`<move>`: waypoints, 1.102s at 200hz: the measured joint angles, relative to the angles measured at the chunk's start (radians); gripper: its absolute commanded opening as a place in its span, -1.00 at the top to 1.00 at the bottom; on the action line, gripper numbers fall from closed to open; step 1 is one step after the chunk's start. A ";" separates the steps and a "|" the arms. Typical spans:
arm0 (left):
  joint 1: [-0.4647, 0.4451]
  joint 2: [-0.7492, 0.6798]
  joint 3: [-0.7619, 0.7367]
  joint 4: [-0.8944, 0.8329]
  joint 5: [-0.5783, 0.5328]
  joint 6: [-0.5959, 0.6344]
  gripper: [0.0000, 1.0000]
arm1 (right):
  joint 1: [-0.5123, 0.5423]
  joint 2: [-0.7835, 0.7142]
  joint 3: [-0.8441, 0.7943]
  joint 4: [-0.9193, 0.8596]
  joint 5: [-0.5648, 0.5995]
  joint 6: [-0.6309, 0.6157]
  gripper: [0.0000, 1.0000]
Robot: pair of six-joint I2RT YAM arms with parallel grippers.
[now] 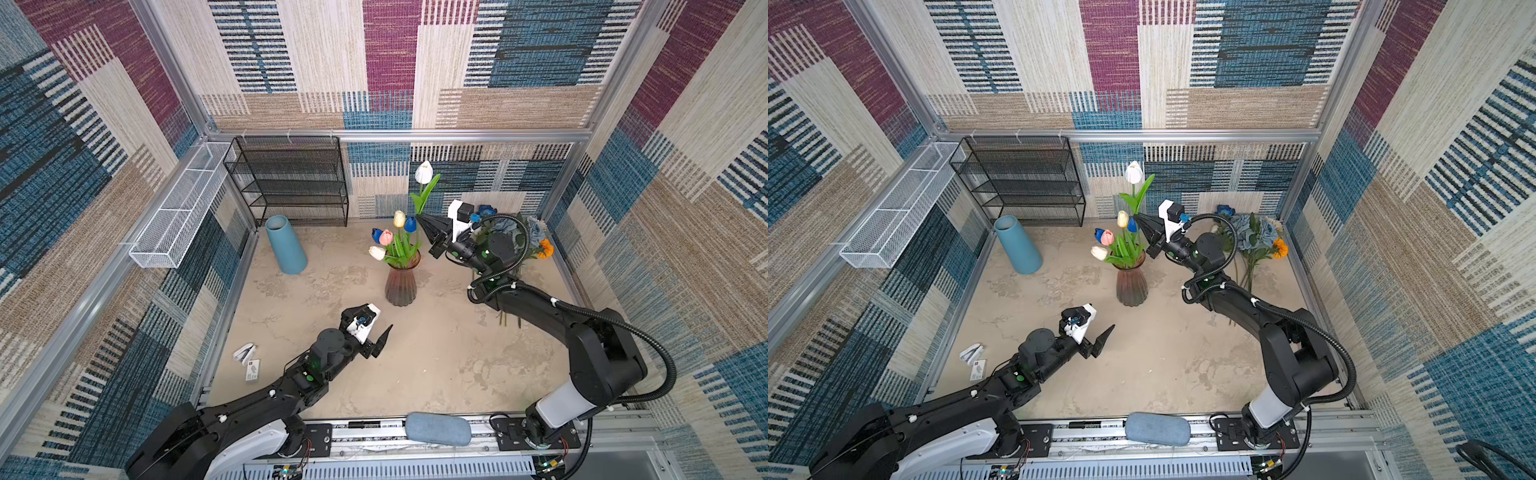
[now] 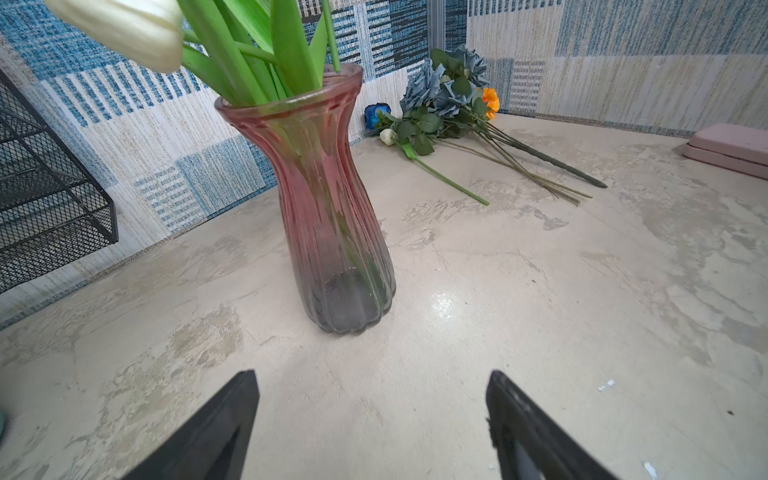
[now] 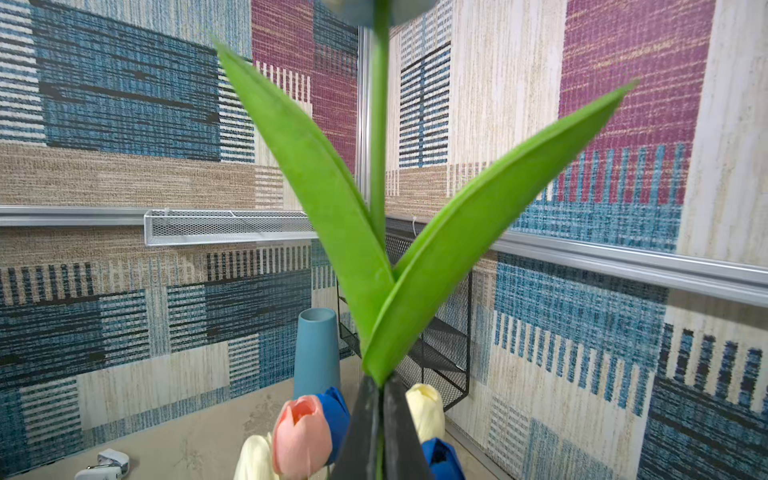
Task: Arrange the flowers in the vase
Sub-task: 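Move the pale blue tulip over the pink vase and lower its stem inside, then open the right gripper and draw it back toward the tulip bunch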
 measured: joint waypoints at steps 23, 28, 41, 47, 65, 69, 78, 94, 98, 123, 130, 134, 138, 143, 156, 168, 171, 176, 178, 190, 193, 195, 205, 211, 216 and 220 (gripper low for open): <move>0.000 0.004 0.000 0.001 -0.001 0.001 -0.78 | 0.001 0.013 -0.025 0.010 0.004 -0.014 1.00; 0.000 0.004 0.000 0.001 -0.001 0.001 -0.78 | 0.001 0.016 -0.030 0.015 0.004 -0.018 1.00; 0.000 0.000 0.000 -0.001 -0.001 0.001 -0.78 | 0.001 0.028 -0.034 0.018 0.004 -0.028 1.00; 0.000 -0.003 0.000 -0.001 -0.001 0.001 -0.78 | 0.002 0.032 -0.034 0.018 0.004 -0.029 1.00; 0.000 -0.001 -0.001 0.003 -0.002 0.000 -0.77 | 0.011 0.036 -0.039 0.017 0.002 -0.041 1.00; 0.000 -0.001 -0.001 0.003 -0.003 0.000 -0.78 | 0.013 0.036 -0.040 0.017 -0.002 -0.044 1.00; 0.000 -0.001 -0.001 0.002 -0.003 0.000 -0.78 | 0.019 0.036 -0.041 0.013 -0.007 -0.055 0.99; 0.000 -0.002 -0.001 0.002 -0.003 0.000 -0.78 | 0.029 0.036 -0.044 0.002 -0.008 -0.071 0.86; 0.000 -0.001 -0.001 0.002 -0.003 0.000 -0.78 | 0.032 0.036 -0.045 -0.005 -0.008 -0.075 0.81; 0.000 0.003 -0.001 0.001 -0.004 0.000 -0.78 | 0.044 0.047 -0.048 -0.035 0.001 -0.093 0.71; 0.000 0.000 0.000 -0.002 -0.003 0.000 -0.78 | 0.047 0.051 -0.050 -0.047 0.008 -0.095 0.61; 0.000 -0.002 0.000 -0.002 -0.003 0.000 -0.78 | 0.049 0.053 -0.050 -0.056 0.010 -0.096 0.53; 0.000 -0.002 0.000 -0.001 -0.003 0.000 -0.78 | 0.052 0.055 -0.051 -0.066 0.016 -0.100 0.50; 0.000 -0.001 0.000 0.000 -0.003 0.000 -0.78 | 0.055 0.055 -0.053 -0.077 0.024 -0.104 0.50; 0.000 0.003 0.000 0.000 -0.004 0.000 -0.78 | 0.062 0.055 -0.066 -0.092 0.042 -0.114 0.49; 0.000 -0.002 0.000 -0.003 -0.004 0.000 -0.78 | 0.069 0.054 -0.074 -0.109 0.054 -0.120 0.45; 0.000 -0.005 0.000 -0.004 -0.004 0.000 -0.78 | 0.070 0.053 -0.074 -0.117 0.057 -0.123 0.43; 0.000 -0.008 0.000 -0.004 -0.004 0.000 -0.78 | 0.071 0.052 -0.074 -0.128 0.061 -0.127 0.38; 0.000 -0.009 0.000 -0.003 -0.004 0.000 -0.78 | 0.071 0.051 -0.074 -0.132 0.064 -0.129 0.37; 0.000 -0.007 0.000 0.000 -0.006 0.000 -0.78 | 0.073 0.040 -0.074 -0.155 0.080 -0.135 0.30; 0.000 -0.005 0.000 0.002 -0.009 0.001 -0.78 | 0.074 0.037 -0.074 -0.158 0.084 -0.139 0.30; 0.000 -0.003 0.000 0.003 -0.012 0.001 -0.78 | 0.074 0.034 -0.074 -0.160 0.086 -0.142 0.29; 0.000 0.005 0.000 0.003 -0.019 0.001 -0.78 | 0.074 0.018 -0.082 -0.161 0.102 -0.150 0.27; 0.000 0.006 0.000 -0.002 -0.019 0.001 -0.78 | 0.075 0.005 -0.089 -0.161 0.106 -0.156 0.25; 0.000 0.006 0.002 -0.004 -0.019 0.001 -0.78 | 0.075 -0.006 -0.094 -0.161 0.112 -0.157 0.24; 0.000 0.006 0.002 -0.004 -0.019 0.001 -0.78 | 0.075 -0.017 -0.099 -0.163 0.116 -0.161 0.22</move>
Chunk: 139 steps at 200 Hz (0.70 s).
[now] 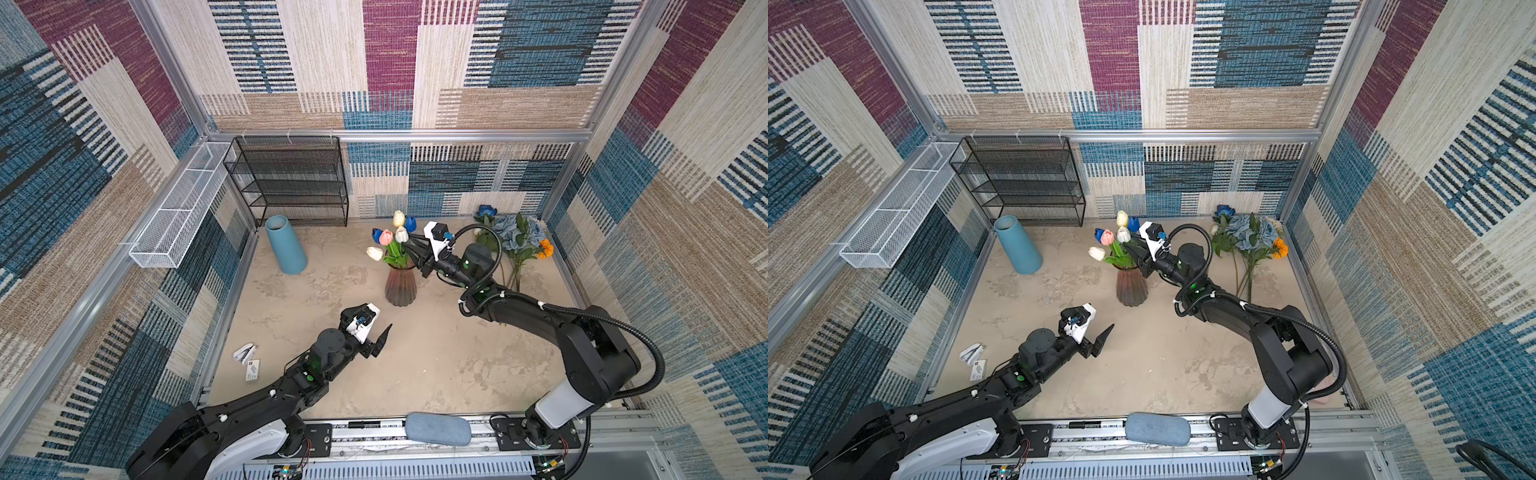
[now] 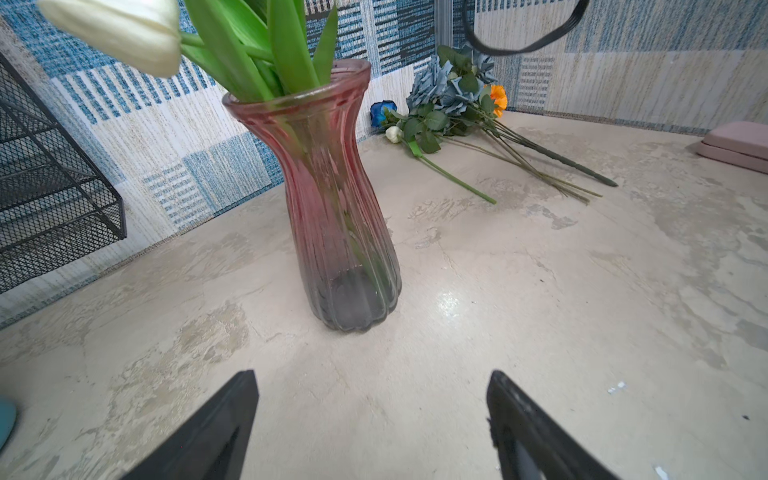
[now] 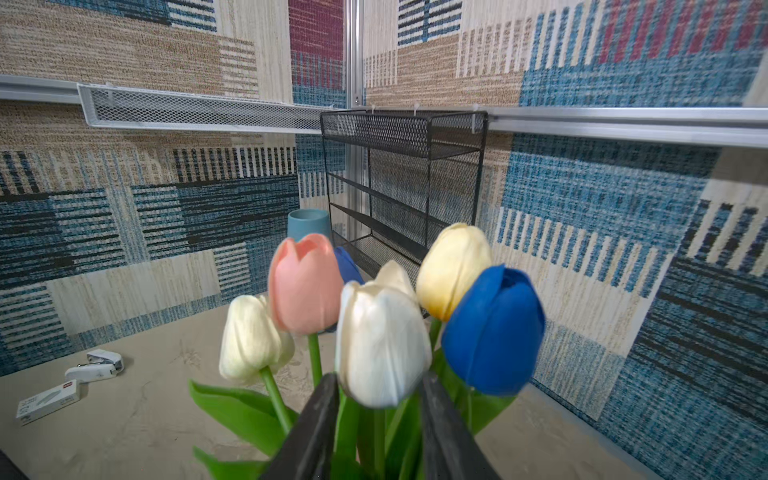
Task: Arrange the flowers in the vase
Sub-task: 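Open the right gripper and draw it back toward the tulip bunch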
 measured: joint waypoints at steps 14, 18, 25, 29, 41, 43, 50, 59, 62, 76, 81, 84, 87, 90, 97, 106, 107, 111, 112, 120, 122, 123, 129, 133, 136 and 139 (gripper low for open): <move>0.000 0.005 0.001 0.005 0.000 0.000 -0.77 | 0.000 -0.048 -0.020 -0.003 0.027 -0.007 0.16; 0.000 0.009 0.001 0.007 0.000 0.000 -0.78 | 0.000 -0.062 -0.027 -0.003 0.036 -0.009 0.13; 0.000 0.015 0.001 0.007 0.000 0.000 -0.78 | 0.000 -0.096 -0.043 0.001 0.055 -0.010 0.11; 0.000 0.016 0.001 0.006 0.000 0.000 -0.78 | 0.000 -0.113 -0.053 0.010 0.068 -0.009 0.09; 0.000 0.011 0.001 0.002 0.000 0.000 -0.78 | 0.000 -0.167 -0.086 0.029 0.101 -0.008 0.06; 0.000 0.010 0.001 0.002 0.000 0.000 -0.78 | 0.000 -0.177 -0.091 0.031 0.106 -0.007 0.05; 0.000 0.006 0.001 0.002 0.001 0.000 -0.78 | 0.000 -0.203 -0.101 0.035 0.128 -0.001 0.00; 0.000 0.006 0.001 0.007 0.001 0.000 -0.78 | 0.000 -0.228 -0.104 0.035 0.168 0.008 -0.04; 0.000 0.007 0.001 0.008 0.001 0.000 -0.78 | 0.000 -0.233 -0.104 0.035 0.183 0.010 -0.05; 0.000 0.009 0.000 0.008 0.000 0.000 -0.78 | -0.006 -0.239 -0.080 0.014 0.261 0.032 -0.17; 0.000 0.007 0.000 0.006 0.000 0.000 -0.78 | -0.014 -0.227 -0.056 -0.010 0.285 0.045 -0.17; 0.000 0.005 0.000 0.005 0.000 0.000 -0.78 | -0.022 -0.217 -0.040 -0.024 0.294 0.052 -0.15; 0.000 0.001 0.000 0.002 0.000 0.000 -0.78 | -0.031 -0.206 -0.021 -0.045 0.301 0.060 -0.13; 0.000 -0.002 0.000 0.001 0.000 0.000 -0.78 | -0.039 -0.193 -0.001 -0.066 0.310 0.067 -0.11; 0.000 -0.006 0.000 0.002 0.000 0.000 -0.78 | -0.066 -0.151 0.062 -0.138 0.324 0.092 -0.08; 0.000 -0.008 0.000 0.006 0.001 0.000 -0.78 | -0.095 -0.085 0.149 -0.239 0.341 0.124 -0.02; 0.000 -0.008 -0.001 0.007 0.001 0.000 -0.78 | -0.097 -0.080 0.155 -0.247 0.342 0.127 -0.02; 0.000 -0.008 -0.002 0.009 0.000 0.000 -0.78 | -0.111 -0.047 0.192 -0.300 0.349 0.142 0.00; 0.000 -0.007 -0.003 0.009 0.000 0.000 -0.79 | -0.115 -0.037 0.204 -0.318 0.350 0.145 0.00; 0.000 -0.006 -0.006 0.008 0.000 0.000 -0.79 | -0.137 0.021 0.264 -0.408 0.350 0.167 0.06; 0.000 -0.007 -0.006 0.008 0.000 0.000 -0.79 | -0.143 0.036 0.279 -0.433 0.350 0.172 0.08; 0.000 -0.007 -0.006 0.008 0.000 0.000 -0.79 | -0.148 0.048 0.290 -0.451 0.348 0.175 0.09; 0.000 -0.009 -0.006 0.004 0.001 0.000 -0.80 | -0.169 0.090 0.326 -0.520 0.339 0.192 0.13; 0.000 -0.012 -0.006 0.003 0.002 0.000 -0.79 | -0.183 0.122 0.351 -0.575 0.325 0.200 0.15; 0.000 -0.014 -0.006 0.002 0.005 0.000 -0.80 | -0.195 0.146 0.370 -0.619 0.312 0.208 0.16; 0.000 -0.017 -0.007 0.002 0.005 0.000 -0.80 | -0.206 0.166 0.385 -0.651 0.305 0.215 0.16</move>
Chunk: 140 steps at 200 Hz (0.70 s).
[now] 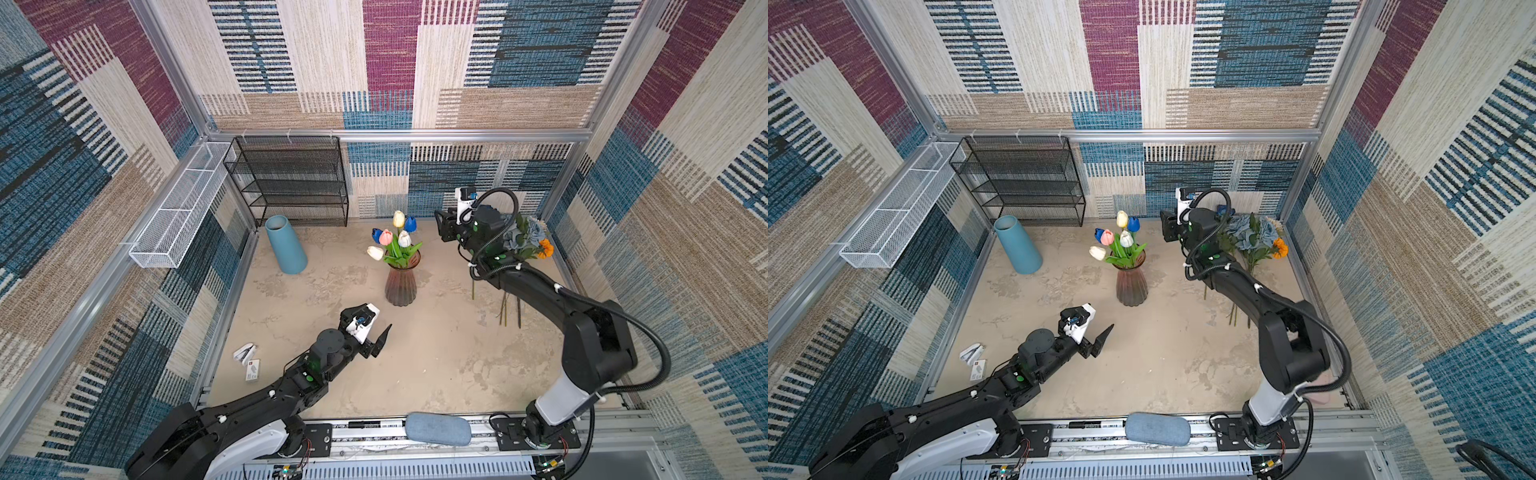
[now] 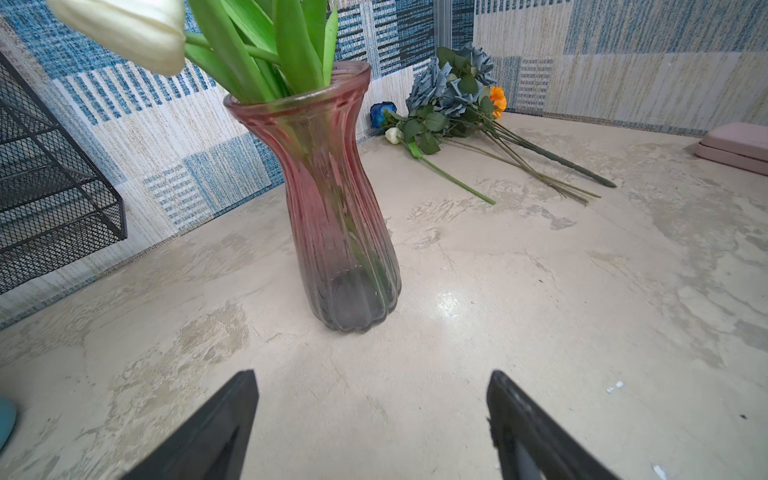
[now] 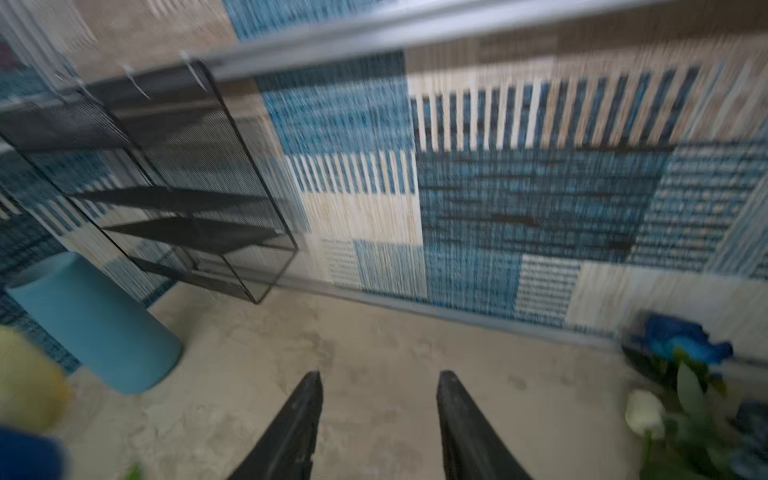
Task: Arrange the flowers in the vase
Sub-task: 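Open the right gripper and draw it back toward the tulip bunch, then lower the right gripper onto the bunch and close on a white tulip stem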
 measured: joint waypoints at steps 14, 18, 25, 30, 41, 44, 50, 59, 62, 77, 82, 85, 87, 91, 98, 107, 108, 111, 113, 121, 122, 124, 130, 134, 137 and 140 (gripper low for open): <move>0.000 -0.003 -0.004 0.008 0.005 0.000 -0.80 | -0.047 0.082 0.043 -0.153 0.002 0.025 0.16; 0.000 -0.003 -0.006 0.010 0.007 0.000 -0.80 | -0.060 0.099 0.049 -0.195 0.002 0.027 0.16; 0.000 -0.004 -0.008 0.008 0.008 0.000 -0.80 | -0.076 0.124 0.058 -0.255 0.012 0.032 0.16; 0.000 -0.005 -0.008 0.006 0.014 0.000 -0.81 | -0.083 0.140 0.068 -0.296 0.021 0.038 0.17; 0.000 -0.013 -0.008 0.006 0.019 0.000 -0.81 | -0.092 0.177 0.095 -0.370 0.032 0.040 0.17; 0.000 -0.014 -0.008 0.007 0.019 0.000 -0.81 | -0.096 0.186 0.103 -0.388 0.037 0.040 0.16; 0.000 -0.015 -0.008 0.008 0.019 0.000 -0.80 | -0.102 0.198 0.110 -0.408 0.048 0.040 0.15; 0.000 -0.014 -0.009 0.007 0.019 0.000 -0.80 | -0.114 0.217 0.120 -0.440 0.061 0.040 0.16; 0.000 -0.013 -0.009 0.007 0.019 0.000 -0.81 | -0.121 0.224 0.124 -0.451 0.068 0.040 0.17; 0.000 -0.014 -0.009 0.007 0.019 0.000 -0.82 | -0.153 0.267 0.150 -0.490 0.102 0.041 0.19; 0.000 -0.015 -0.009 0.007 0.019 0.000 -0.81 | -0.163 0.281 0.158 -0.503 0.112 0.041 0.19; 0.000 -0.015 -0.009 0.007 0.019 0.000 -0.82 | -0.168 0.290 0.162 -0.511 0.122 0.043 0.19; 0.000 -0.015 -0.009 0.007 0.019 0.000 -0.82 | -0.171 0.294 0.164 -0.516 0.130 0.045 0.19; 0.000 -0.014 -0.009 0.007 0.019 0.000 -0.81 | -0.175 0.302 0.167 -0.523 0.148 0.045 0.19; 0.000 -0.013 -0.009 0.007 0.019 0.000 -0.81 | -0.181 0.314 0.168 -0.534 0.164 0.048 0.19; 0.000 -0.013 -0.009 0.007 0.019 0.000 -0.81 | -0.184 0.323 0.169 -0.550 0.168 0.048 0.19; 0.000 -0.013 -0.009 0.007 0.019 0.000 -0.81 | -0.184 0.323 0.170 -0.551 0.169 0.048 0.19; 0.000 -0.013 -0.009 0.007 0.019 0.000 -0.81 | -0.185 0.327 0.173 -0.557 0.174 0.048 0.19; 0.000 -0.013 -0.009 0.007 0.019 0.000 -0.81 | -0.185 0.331 0.175 -0.560 0.176 0.048 0.19; 0.000 -0.014 -0.009 0.006 0.019 0.000 -0.82 | -0.189 0.343 0.188 -0.563 0.181 0.047 0.20; 0.000 -0.014 -0.009 0.006 0.019 0.000 -0.82 | -0.189 0.345 0.190 -0.563 0.182 0.047 0.20; 0.000 -0.014 -0.009 0.006 0.019 0.000 -0.82 | -0.190 0.348 0.193 -0.563 0.182 0.047 0.19; 0.000 -0.014 -0.009 0.006 0.019 0.000 -0.82 | -0.191 0.356 0.201 -0.563 0.184 0.047 0.19; 0.000 -0.012 -0.009 0.007 0.019 0.000 -0.82 | -0.192 0.361 0.206 -0.563 0.187 0.047 0.20; 0.000 -0.009 -0.009 0.008 0.019 0.000 -0.82 | -0.192 0.365 0.210 -0.565 0.189 0.047 0.20; 0.000 -0.006 -0.009 0.010 0.019 0.000 -0.82 | -0.193 0.369 0.214 -0.566 0.189 0.047 0.20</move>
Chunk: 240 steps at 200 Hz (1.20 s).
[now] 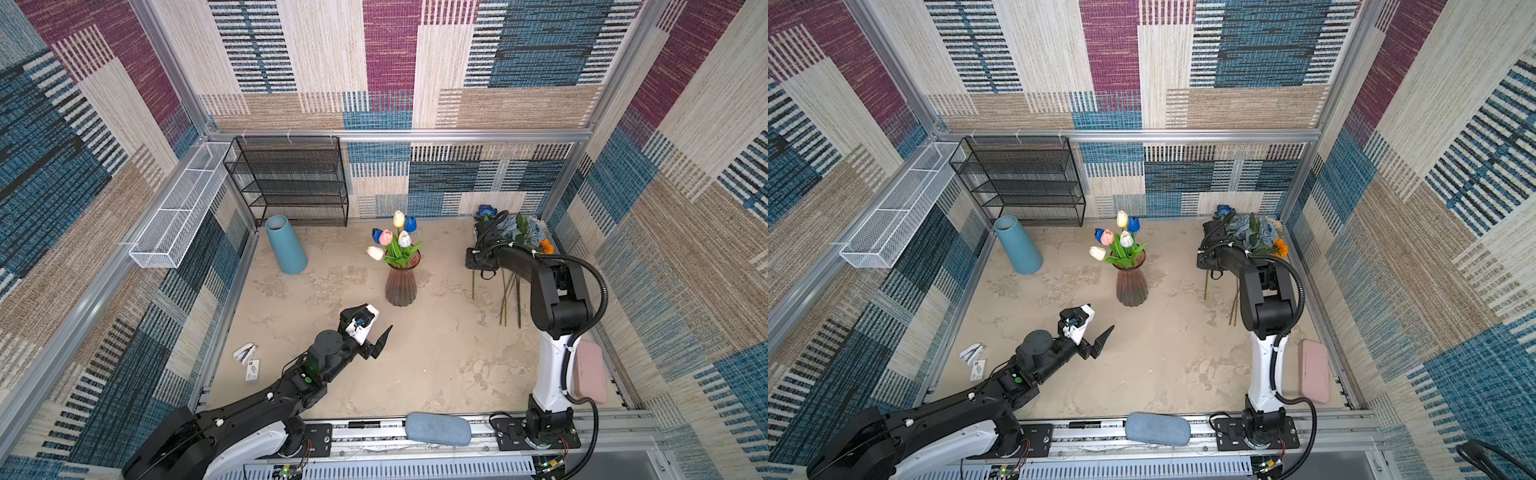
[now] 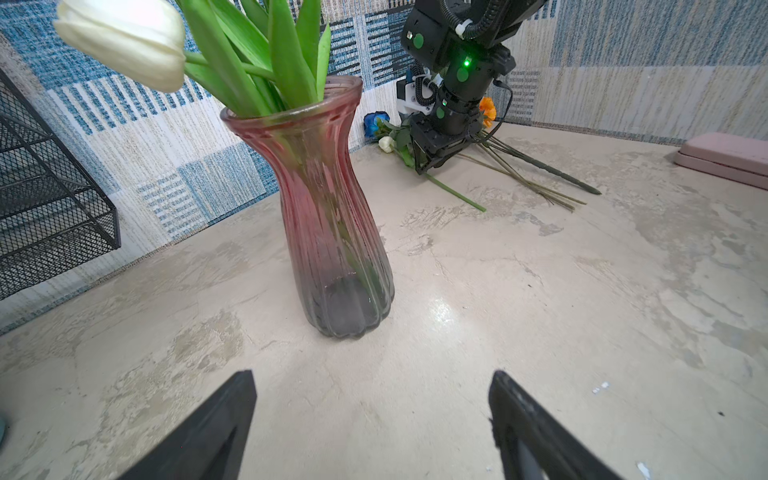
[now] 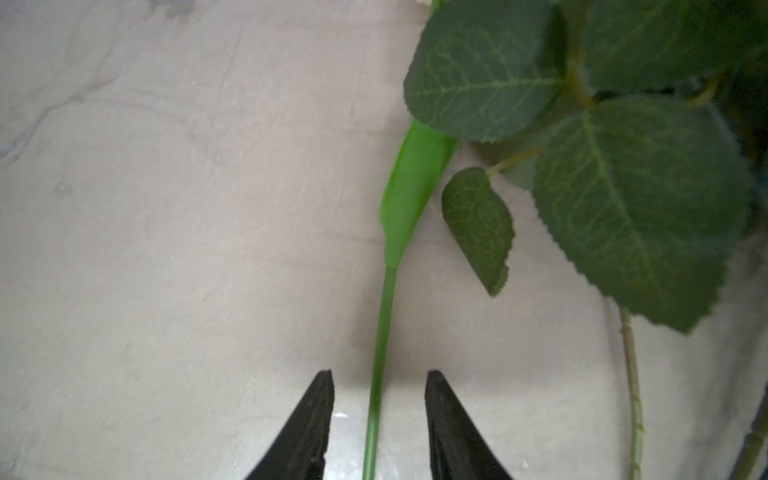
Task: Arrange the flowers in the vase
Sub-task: 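Lower the right gripper onto the bunch and close on a white tulip stem, then lift the white tulip upward out of the bunch with the right gripper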
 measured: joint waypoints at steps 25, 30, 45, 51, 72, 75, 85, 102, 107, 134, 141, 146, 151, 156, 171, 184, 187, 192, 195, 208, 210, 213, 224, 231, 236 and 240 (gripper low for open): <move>0.000 0.011 0.002 -0.004 0.000 0.000 -0.82 | -0.003 0.040 0.041 0.000 0.001 -0.003 0.20; 0.000 0.011 0.003 -0.003 0.000 0.000 -0.82 | -0.003 0.050 0.048 0.000 0.005 -0.004 0.21; 0.000 0.013 0.003 -0.002 0.000 0.000 -0.82 | -0.003 0.069 0.069 -0.007 0.016 -0.007 0.22; 0.000 0.014 0.003 -0.002 0.000 0.000 -0.82 | -0.003 0.074 0.078 -0.007 0.016 -0.008 0.26; 0.000 0.000 0.003 -0.005 0.000 0.000 -0.82 | -0.003 0.104 0.116 -0.007 0.016 -0.012 0.53; 0.000 -0.003 0.003 -0.005 0.000 0.000 -0.82 | -0.003 0.107 0.121 -0.007 0.015 -0.014 0.57; 0.000 -0.006 0.002 -0.002 0.000 0.000 -0.83 | -0.003 0.113 0.130 -0.007 0.008 -0.015 0.69; 0.000 -0.005 -0.003 -0.003 0.000 0.000 -0.82 | -0.003 0.114 0.130 -0.002 -0.022 -0.022 0.83; 0.000 -0.005 -0.003 -0.003 0.000 0.000 -0.82 | -0.003 0.114 0.129 0.001 -0.036 -0.023 0.84; 0.000 0.004 -0.003 -0.002 0.000 0.000 -0.83 | 0.009 0.097 0.102 0.027 -0.122 -0.031 0.93; 0.000 0.009 -0.003 -0.002 -0.001 0.000 -0.83 | 0.021 0.090 0.096 0.025 -0.140 -0.036 0.94; 0.000 0.011 -0.003 -0.002 0.000 0.000 -0.83 | 0.030 0.087 0.096 0.025 -0.151 -0.037 0.95; 0.000 0.012 -0.002 -0.003 0.000 0.000 -0.83 | 0.039 0.085 0.096 0.027 -0.163 -0.043 0.96; 0.000 0.012 -0.002 -0.003 0.000 0.000 -0.83 | 0.046 0.080 0.096 0.028 -0.171 -0.048 0.97; 0.000 0.015 0.002 -0.001 0.000 0.000 -0.83 | 0.064 0.062 0.091 0.033 -0.208 -0.047 1.00; 0.000 0.019 0.002 0.000 0.000 0.000 -0.83 | 0.066 0.029 0.068 0.048 -0.216 -0.047 1.00; 0.000 0.018 0.002 -0.001 0.000 0.000 -0.83 | 0.066 0.021 0.061 0.053 -0.218 -0.047 1.00; 0.000 0.016 0.002 -0.002 0.000 0.000 -0.83 | 0.065 0.006 0.049 0.063 -0.224 -0.046 1.00; 0.000 0.014 0.002 -0.002 0.000 0.000 -0.83 | 0.065 -0.006 0.040 0.068 -0.229 -0.046 1.00; 0.000 0.001 0.002 -0.003 0.000 0.000 -0.83 | 0.064 -0.055 0.002 0.097 -0.238 -0.041 1.00; 0.000 -0.001 0.002 -0.003 0.001 0.000 -0.83 | 0.064 -0.065 -0.006 0.103 -0.238 -0.038 1.00; 0.000 -0.003 0.002 -0.002 0.001 0.000 -0.83 | 0.065 -0.079 -0.017 0.112 -0.241 -0.035 1.00; 0.000 -0.005 -0.003 0.004 0.002 0.000 -0.83 | 0.068 -0.143 -0.068 0.158 -0.262 -0.027 1.00; 0.000 -0.007 -0.005 0.002 0.002 0.000 -0.83 | 0.070 -0.187 -0.100 0.188 -0.278 -0.024 1.00; 0.000 -0.010 -0.006 -0.001 0.002 0.000 -0.84 | 0.073 -0.220 -0.122 0.213 -0.290 -0.023 1.00; 0.000 -0.013 -0.006 -0.003 0.002 0.000 -0.84 | 0.075 -0.248 -0.142 0.239 -0.300 -0.021 1.00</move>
